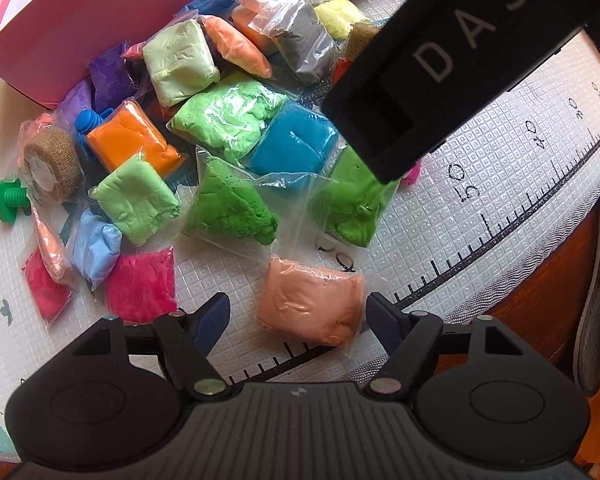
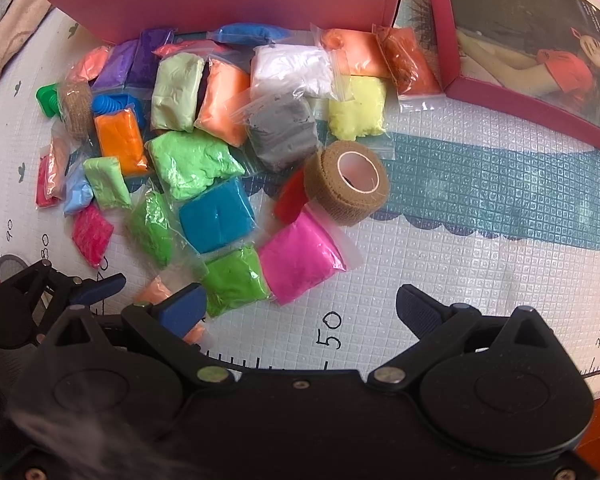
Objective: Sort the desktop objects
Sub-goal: 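Lower the left gripper onto the peach clay packet and close it, then lift the peach packet with the left gripper while the right gripper moves toward the pile, then lower the right gripper onto the bright green clay packet and close it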
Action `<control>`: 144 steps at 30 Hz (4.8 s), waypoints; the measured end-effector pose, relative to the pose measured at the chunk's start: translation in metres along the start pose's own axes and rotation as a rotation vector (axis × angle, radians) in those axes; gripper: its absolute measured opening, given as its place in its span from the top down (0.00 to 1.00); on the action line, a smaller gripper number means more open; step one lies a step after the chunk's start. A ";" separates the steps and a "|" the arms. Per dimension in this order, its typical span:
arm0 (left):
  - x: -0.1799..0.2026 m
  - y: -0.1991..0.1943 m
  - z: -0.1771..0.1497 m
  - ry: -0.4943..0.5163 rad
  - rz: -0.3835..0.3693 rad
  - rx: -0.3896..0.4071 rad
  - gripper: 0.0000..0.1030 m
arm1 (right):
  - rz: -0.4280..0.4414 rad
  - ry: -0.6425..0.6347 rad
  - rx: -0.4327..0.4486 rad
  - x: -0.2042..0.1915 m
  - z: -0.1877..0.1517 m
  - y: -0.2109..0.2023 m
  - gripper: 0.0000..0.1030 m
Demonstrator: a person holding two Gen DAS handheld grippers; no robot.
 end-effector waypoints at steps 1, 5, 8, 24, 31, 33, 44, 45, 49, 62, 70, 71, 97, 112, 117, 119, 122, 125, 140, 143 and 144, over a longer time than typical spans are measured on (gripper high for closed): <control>-0.001 0.001 0.001 0.000 -0.002 -0.002 0.28 | 0.001 -0.001 0.000 0.000 0.000 0.000 0.01; -0.003 0.005 0.004 0.005 -0.004 -0.005 0.28 | 0.003 0.003 -0.005 -0.001 0.000 0.002 0.01; -0.006 0.007 0.006 0.007 -0.008 -0.003 0.28 | -0.001 0.003 -0.009 -0.001 -0.001 0.004 0.01; -0.028 0.003 0.019 -0.001 -0.037 -0.007 0.53 | -0.002 0.008 -0.006 -0.001 0.000 0.007 0.01; -0.043 0.000 0.022 -0.042 -0.051 -0.009 0.60 | -0.001 0.007 0.006 0.003 0.002 -0.003 0.01; -0.047 -0.002 0.023 -0.046 -0.051 -0.011 0.63 | -0.003 0.007 0.011 0.003 0.003 -0.004 0.01; -0.072 -0.015 0.031 -0.040 -0.039 0.001 0.77 | -0.017 0.016 0.032 0.009 0.004 -0.014 0.01; -0.075 -0.018 0.032 -0.040 -0.038 0.005 0.79 | -0.019 0.015 0.033 0.009 0.004 -0.015 0.01; -0.087 -0.024 0.035 -0.045 -0.036 0.009 0.84 | -0.024 0.013 0.039 0.009 0.004 -0.015 0.01; -0.011 -0.056 0.008 -0.058 -0.008 0.056 0.88 | -0.039 0.006 0.055 0.014 0.003 -0.021 0.01; -0.020 -0.073 0.014 -0.121 0.030 0.097 0.88 | 0.009 -0.001 0.063 0.016 -0.001 -0.021 0.01; -0.024 -0.079 0.015 -0.137 0.034 0.111 0.88 | 0.017 0.000 0.067 0.017 -0.002 -0.021 0.01; -0.085 -0.105 0.028 -0.327 0.037 0.225 0.88 | 0.049 -0.523 0.131 -0.059 -0.044 -0.006 0.32; -0.087 -0.096 0.024 -0.348 0.019 0.206 0.88 | -0.007 -0.574 0.114 -0.065 -0.046 0.015 0.32; -0.088 -0.094 0.024 -0.353 0.014 0.205 0.88 | -0.023 -0.575 0.109 -0.063 -0.045 0.019 0.32; -0.089 -0.093 0.024 -0.355 0.013 0.205 0.88 | -0.026 -0.573 0.111 -0.062 -0.044 0.020 0.32; -0.089 -0.092 0.024 -0.357 0.010 0.203 0.88 | -0.031 -0.573 0.113 -0.061 -0.043 0.021 0.32; -0.088 -0.091 0.025 -0.357 0.005 0.202 0.88 | -0.038 -0.579 0.116 -0.060 -0.043 0.021 0.32; -0.089 -0.086 0.024 -0.368 -0.006 0.200 0.88 | -0.045 -0.593 0.127 -0.056 -0.043 0.024 0.19; -0.090 -0.086 0.024 -0.370 -0.006 0.200 0.88 | -0.055 -0.609 0.133 -0.054 -0.044 0.024 0.19; -0.090 -0.086 0.024 -0.370 -0.006 0.200 0.88 | -0.062 -0.614 0.135 -0.054 -0.045 0.023 0.21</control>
Point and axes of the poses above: each gripper's, at about its wrist camera, not at the fingertips, and y roughly the way its jaws point, x to its right, z to its top, the point moved 4 cm from there along y, roughly the way its jaws point, and after that the axes turned 12 degrees about y, right-handed, at the moved point
